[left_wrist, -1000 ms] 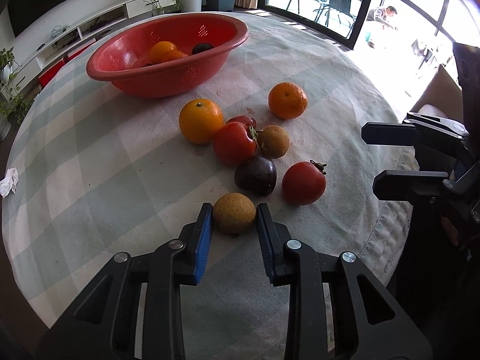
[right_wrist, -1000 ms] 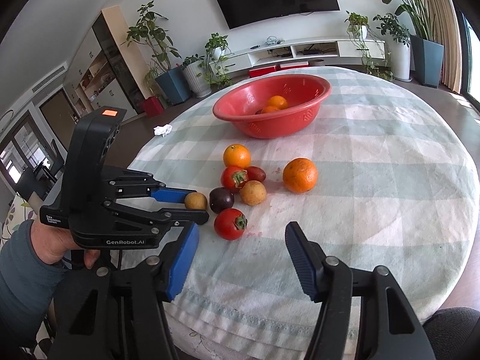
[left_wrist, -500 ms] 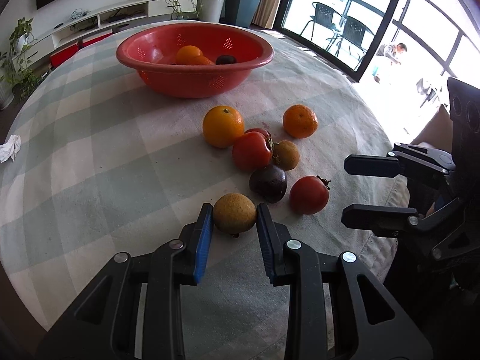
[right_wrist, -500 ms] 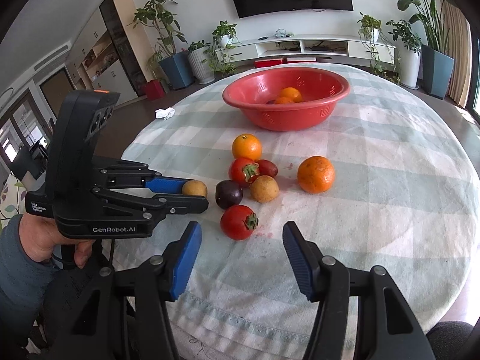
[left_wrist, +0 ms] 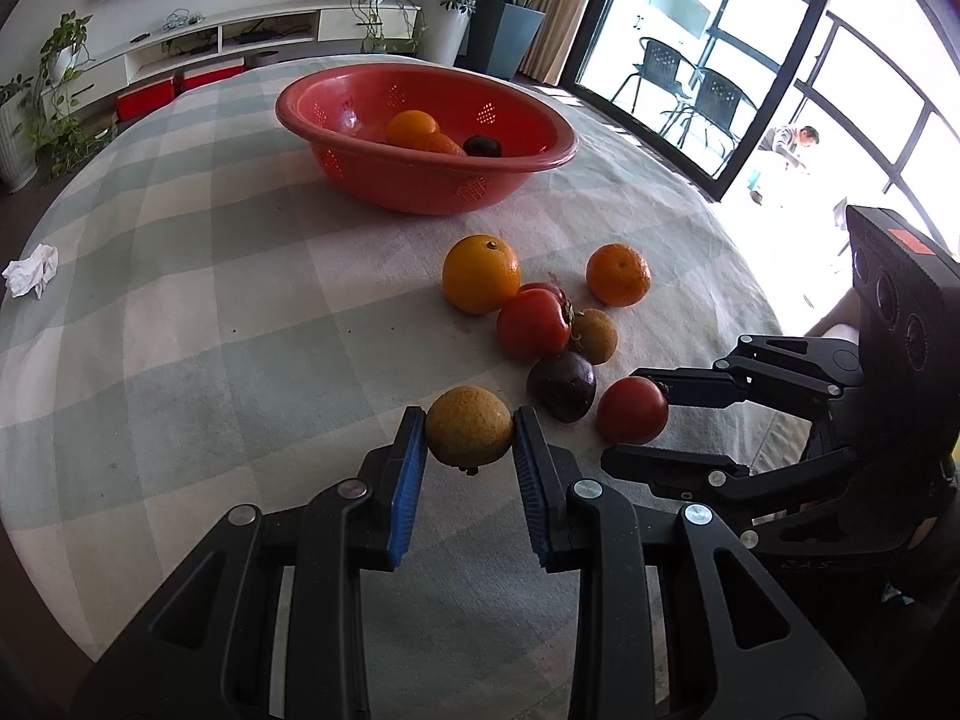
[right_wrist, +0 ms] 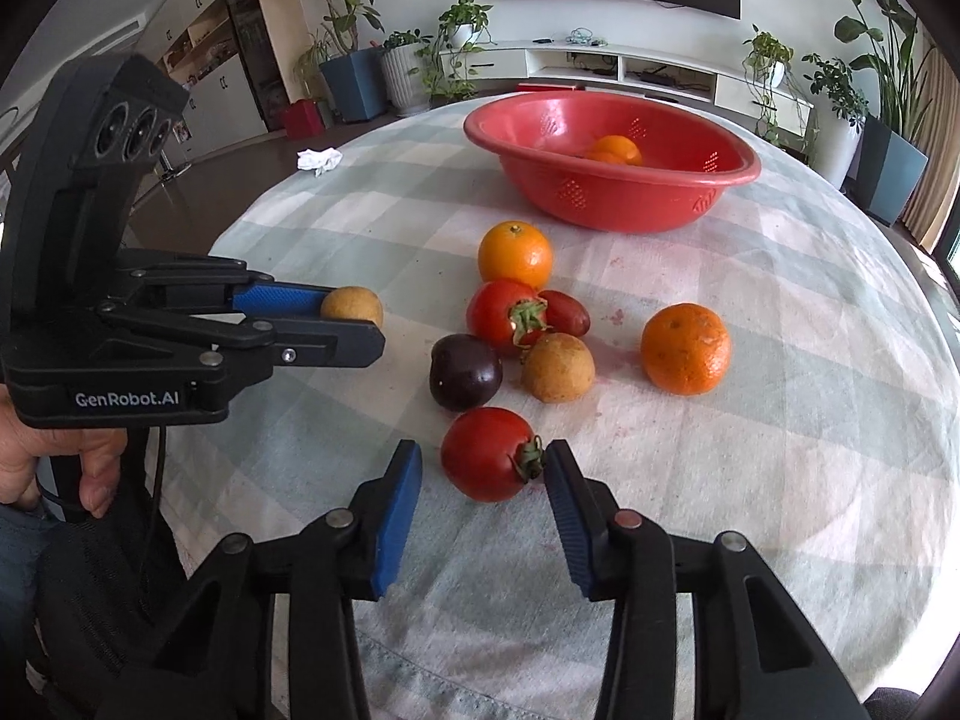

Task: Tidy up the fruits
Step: 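Grasp the brown kiwi-like fruit with the left tool while the right tool grasps a red tomato, then carry the held kiwi and tomato over the red colander with both tools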

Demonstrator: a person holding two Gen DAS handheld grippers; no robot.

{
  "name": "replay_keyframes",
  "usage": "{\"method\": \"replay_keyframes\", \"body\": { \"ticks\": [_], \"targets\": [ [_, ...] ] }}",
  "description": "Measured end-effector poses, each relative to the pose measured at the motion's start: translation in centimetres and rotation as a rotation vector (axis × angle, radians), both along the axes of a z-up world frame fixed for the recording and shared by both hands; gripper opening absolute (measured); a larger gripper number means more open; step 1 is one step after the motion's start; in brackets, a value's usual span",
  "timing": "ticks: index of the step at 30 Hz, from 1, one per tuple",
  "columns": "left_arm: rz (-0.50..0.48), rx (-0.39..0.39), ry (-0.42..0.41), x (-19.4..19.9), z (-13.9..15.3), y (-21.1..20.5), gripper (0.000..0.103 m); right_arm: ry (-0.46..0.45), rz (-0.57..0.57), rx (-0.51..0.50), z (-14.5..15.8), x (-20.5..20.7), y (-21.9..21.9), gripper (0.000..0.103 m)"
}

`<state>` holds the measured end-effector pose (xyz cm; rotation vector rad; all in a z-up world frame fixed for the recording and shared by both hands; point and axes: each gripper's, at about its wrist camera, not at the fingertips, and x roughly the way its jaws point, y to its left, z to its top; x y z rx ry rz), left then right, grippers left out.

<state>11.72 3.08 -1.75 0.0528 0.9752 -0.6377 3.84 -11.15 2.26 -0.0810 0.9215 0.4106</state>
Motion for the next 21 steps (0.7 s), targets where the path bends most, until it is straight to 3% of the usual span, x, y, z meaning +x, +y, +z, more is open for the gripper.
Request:
{"method": "replay_keyframes", "body": {
  "ticks": [8,21],
  "targets": [
    [-0.002,0.002,0.0,-0.1,-0.1,-0.1,0.027,-0.012,0.01,-0.03,0.0,0.2,0.5,0.036],
    [0.001,0.006,-0.009,-0.2,0.0,-0.3,0.027,-0.005,-0.023,0.05,1.0,-0.4,-1.1,0.035]
  ]
}}
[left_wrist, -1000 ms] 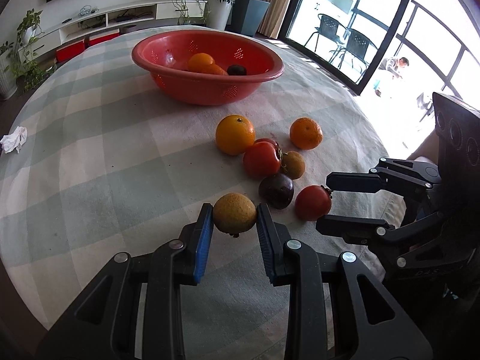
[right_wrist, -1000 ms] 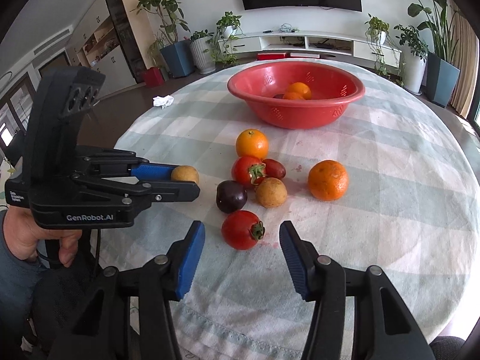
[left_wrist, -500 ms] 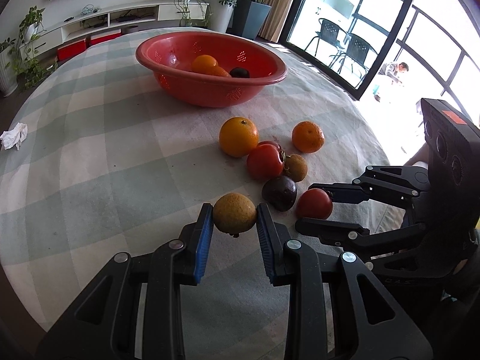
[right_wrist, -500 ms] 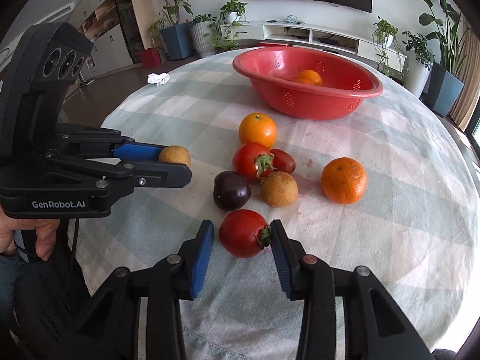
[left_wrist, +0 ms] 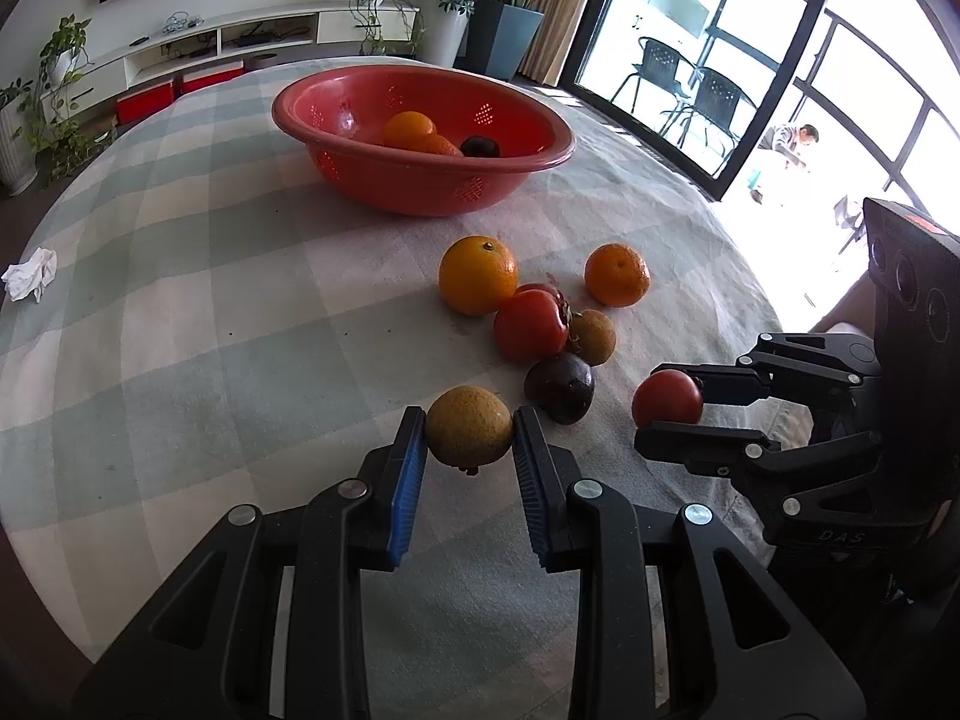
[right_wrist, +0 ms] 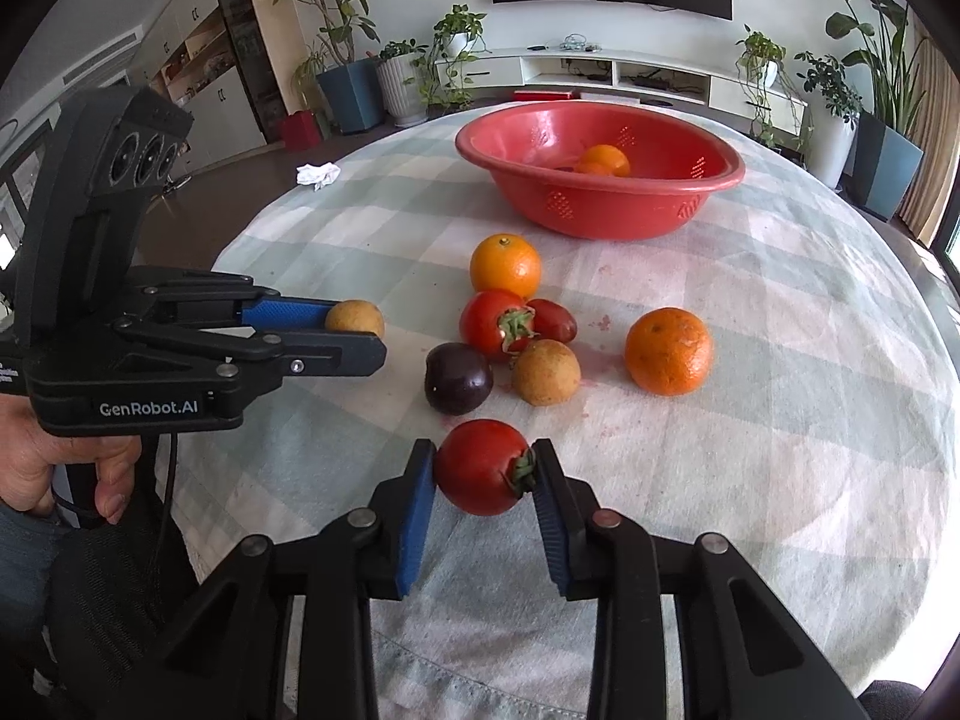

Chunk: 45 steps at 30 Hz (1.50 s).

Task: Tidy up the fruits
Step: 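Carry the held kiwi and tomato over the red colander with both tools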

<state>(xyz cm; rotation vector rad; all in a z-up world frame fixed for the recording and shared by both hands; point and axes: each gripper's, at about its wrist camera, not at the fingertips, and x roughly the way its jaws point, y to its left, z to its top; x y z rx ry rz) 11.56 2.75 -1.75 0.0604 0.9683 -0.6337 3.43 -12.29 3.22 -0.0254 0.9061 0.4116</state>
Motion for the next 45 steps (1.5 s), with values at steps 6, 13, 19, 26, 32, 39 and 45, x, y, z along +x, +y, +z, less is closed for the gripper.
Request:
{"method": "replay_keyframes", "body": {
  "ticks": [6,13,19,26,32,39,45],
  "targets": [
    [0.0,-0.005,-0.007,-0.1,0.2,0.0,0.027,0.0,-0.03,0.043,0.6,-0.3,-1.6,0.035],
    [0.024,-0.036,-0.021,0.3,1.3,0.5,0.027,-0.019,-0.067,0.079,1.9,-0.2,-3.7,0.035],
    [0.057,-0.04,-0.101,2.8,5.2,0.9,0.027,-0.057,-0.132,0.117,4.4,1.2,-7.3,0.035],
    [0.061,-0.019,-0.206,7.4,10.2,-1.2,0.027,-0.144,-0.192,0.109,8.9,4.3,-11.1,0.035],
    [0.07,0.007,-0.222,12.4,11.5,-3.6,0.027,-0.218,-0.175,0.112,12.9,8.7,-11.3,0.035],
    [0.057,0.035,-0.152,15.7,7.3,-5.2,0.027,-0.169,-0.102,0.101,12.3,15.8,-8.1,0.035],
    [0.051,0.06,-0.125,16.7,4.6,-5.4,0.027,-0.05,-0.062,0.072,8.0,20.1,-5.2,0.035]
  ]
}}
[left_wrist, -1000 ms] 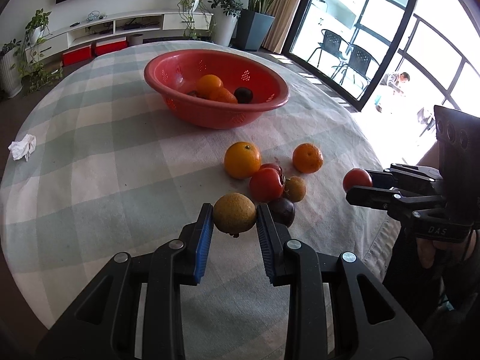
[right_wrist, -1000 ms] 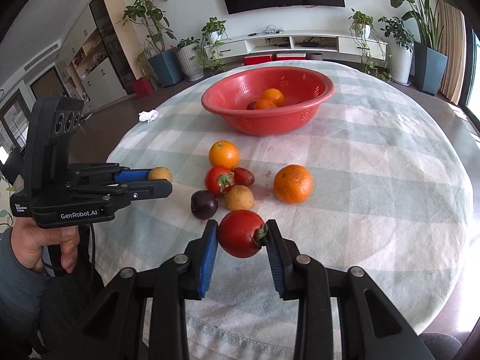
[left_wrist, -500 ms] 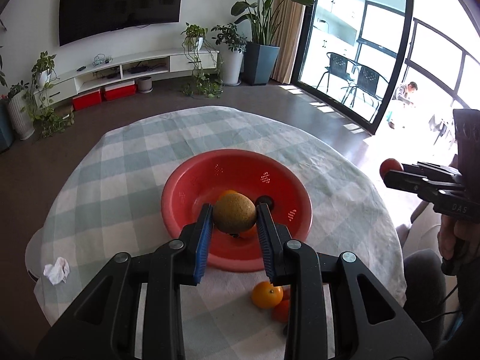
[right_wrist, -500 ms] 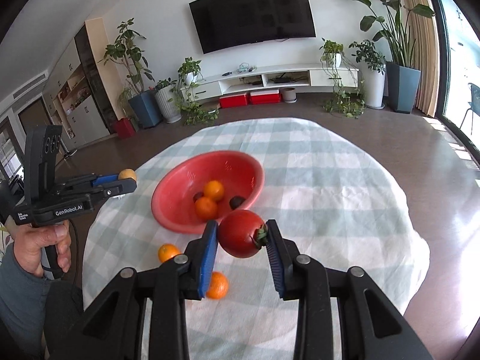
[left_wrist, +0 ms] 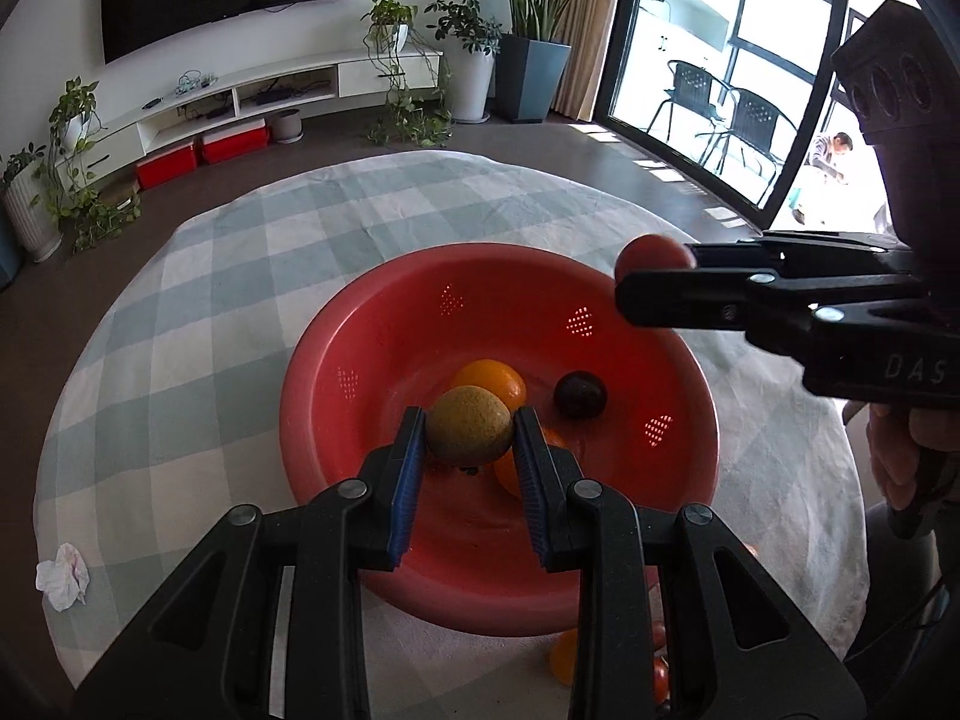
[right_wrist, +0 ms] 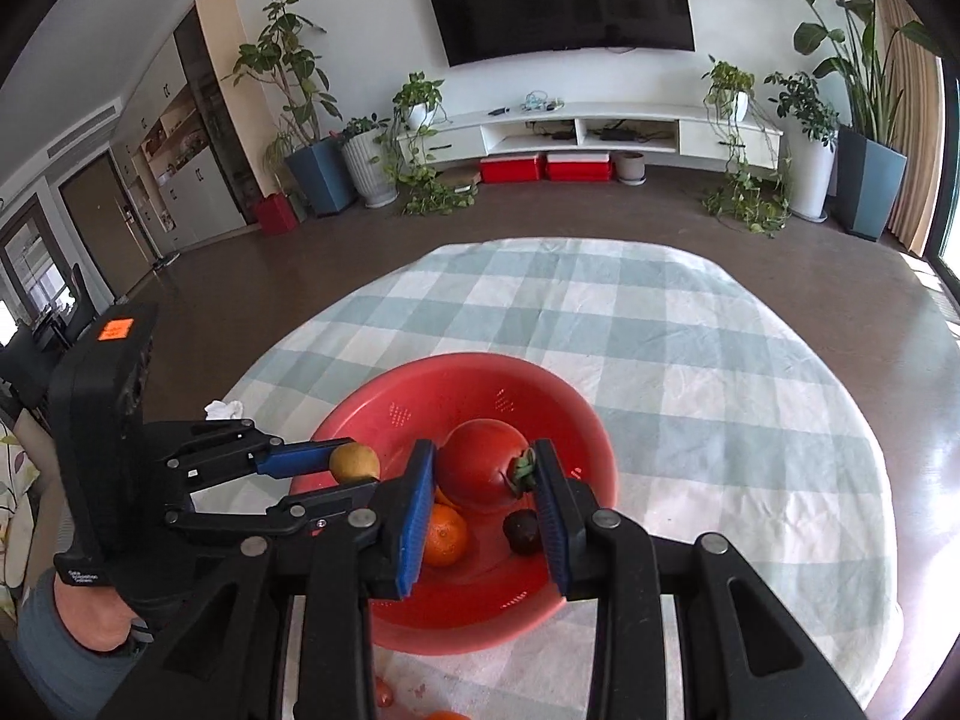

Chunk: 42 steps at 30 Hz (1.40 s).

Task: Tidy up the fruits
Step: 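Carry the held kiwi and tomato over the red colander with both tools, then open both tools to drop the kiwi and tomato into the colander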

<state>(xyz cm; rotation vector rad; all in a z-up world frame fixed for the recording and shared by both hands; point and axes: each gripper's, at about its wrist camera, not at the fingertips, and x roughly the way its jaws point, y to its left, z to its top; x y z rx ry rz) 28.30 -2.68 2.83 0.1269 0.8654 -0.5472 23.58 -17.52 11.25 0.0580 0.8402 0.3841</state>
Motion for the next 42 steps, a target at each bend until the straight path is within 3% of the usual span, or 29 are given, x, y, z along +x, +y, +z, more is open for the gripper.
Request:
{"method": "replay_keyframes", "body": {
  "ticks": [15,28,32,35,37,38,42],
  "targets": [
    [-0.008,0.023,0.044,1.0,-2.5,-0.6,0.027,0.099,0.01,-0.189,-5.5,3.4,2.8,0.035],
    [0.007,0.018,0.03,0.9,-2.6,-0.8,0.028,0.107,-0.019,-0.176,-5.3,4.0,2.2,0.037],
    [0.008,0.01,0.029,0.8,-2.6,-0.7,0.028,0.105,-0.017,-0.174,-5.3,4.0,2.3,0.048],
    [0.001,-0.008,0.033,0.7,-2.5,-0.6,0.035,0.1,-0.02,-0.172,-5.2,3.8,2.5,0.049],
    [-0.004,-0.004,0.024,0.6,-2.4,-0.7,0.052,0.098,-0.017,-0.166,-5.2,3.7,2.5,0.05],
    [-0.006,-0.001,0.017,0.5,-2.3,-0.8,0.056,0.095,-0.015,-0.167,-5.1,3.7,2.6,0.05],
    [-0.007,-0.013,0.013,0.5,-2.2,-0.8,0.058,0.095,-0.018,-0.168,-5.1,3.5,2.7,0.05]
  ]
}}
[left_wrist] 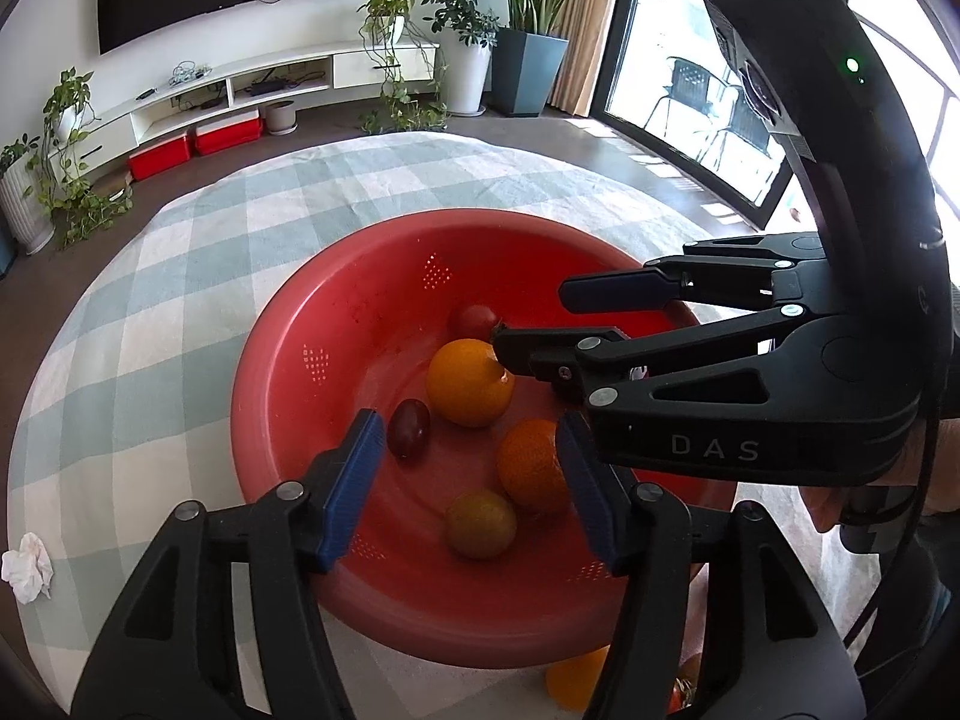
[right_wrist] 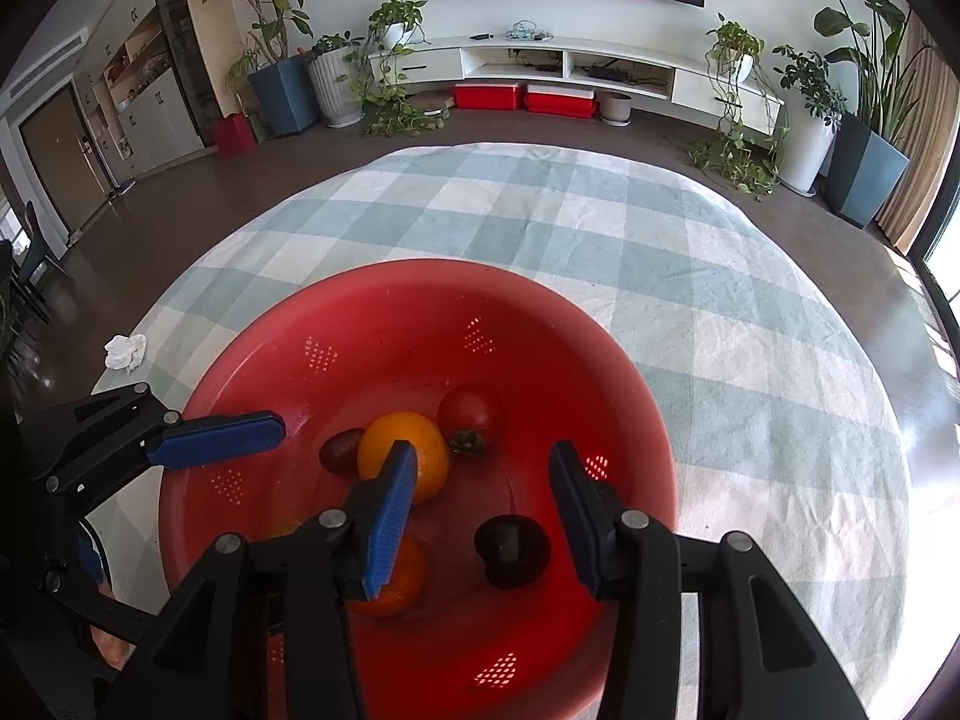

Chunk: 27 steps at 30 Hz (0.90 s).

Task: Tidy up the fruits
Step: 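Open both tools to drop the kiwi and tomato into the colander, then move both tools back to the remaining fruits on the cloth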

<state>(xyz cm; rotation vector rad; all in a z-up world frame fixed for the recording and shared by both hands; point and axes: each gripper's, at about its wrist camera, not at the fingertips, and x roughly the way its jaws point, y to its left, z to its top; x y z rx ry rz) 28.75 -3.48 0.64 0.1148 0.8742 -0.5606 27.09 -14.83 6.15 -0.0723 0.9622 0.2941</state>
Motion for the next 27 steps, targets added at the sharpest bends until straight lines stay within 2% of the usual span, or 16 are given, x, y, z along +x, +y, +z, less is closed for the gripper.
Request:
{"method": "replay_keyframes", "body": {
  "ticks": [1,3,7,9,12,16,17,19,22,27],
  "targets": [
    [0.004,-0.005,-0.002,0.0,0.1,0.1,0.058,-0.003,-0.004,0.001,0.1,-0.1,-0.1,0.05],
    [0.019,-0.004,-0.01,-0.1,0.3,0.4,0.071,-0.013,-0.01,0.015,0.5,-0.3,-0.3,0.05],
    [0.046,-0.022,-0.023,-0.1,1.1,1.3,0.076,-0.062,-0.013,0.059,2.3,-1.5,-0.9,0.05],
    [0.058,-0.031,-0.032,-0.3,1.6,1.6,0.076,-0.101,-0.019,0.086,3.6,-2.7,-1.5,0.057],
    [0.071,-0.041,-0.054,-0.9,2.8,2.1,0.086,-0.152,-0.031,0.144,5.2,-5.1,-2.8,0.066],
    [0.07,-0.033,-0.077,-2.4,4.4,2.4,0.088,-0.2,-0.065,0.198,6.0,-9.2,-4.5,0.071],
    [0.067,-0.031,-0.084,-3.0,4.8,2.4,0.088,-0.207,-0.074,0.214,6.0,-10.2,-4.9,0.073],
    [0.053,-0.018,-0.106,-4.4,5.8,2.4,0.095,-0.21,-0.094,0.239,5.6,-12.3,-5.5,0.076],
    [0.036,0.005,-0.133,-6.7,6.4,2.3,0.097,-0.194,-0.113,0.253,4.2,-14.7,-5.9,0.078],
    [0.028,0.001,-0.103,-11.3,5.3,2.0,0.097,-0.154,-0.135,0.272,1.9,-17.2,-6.4,0.077]
  ]
}}
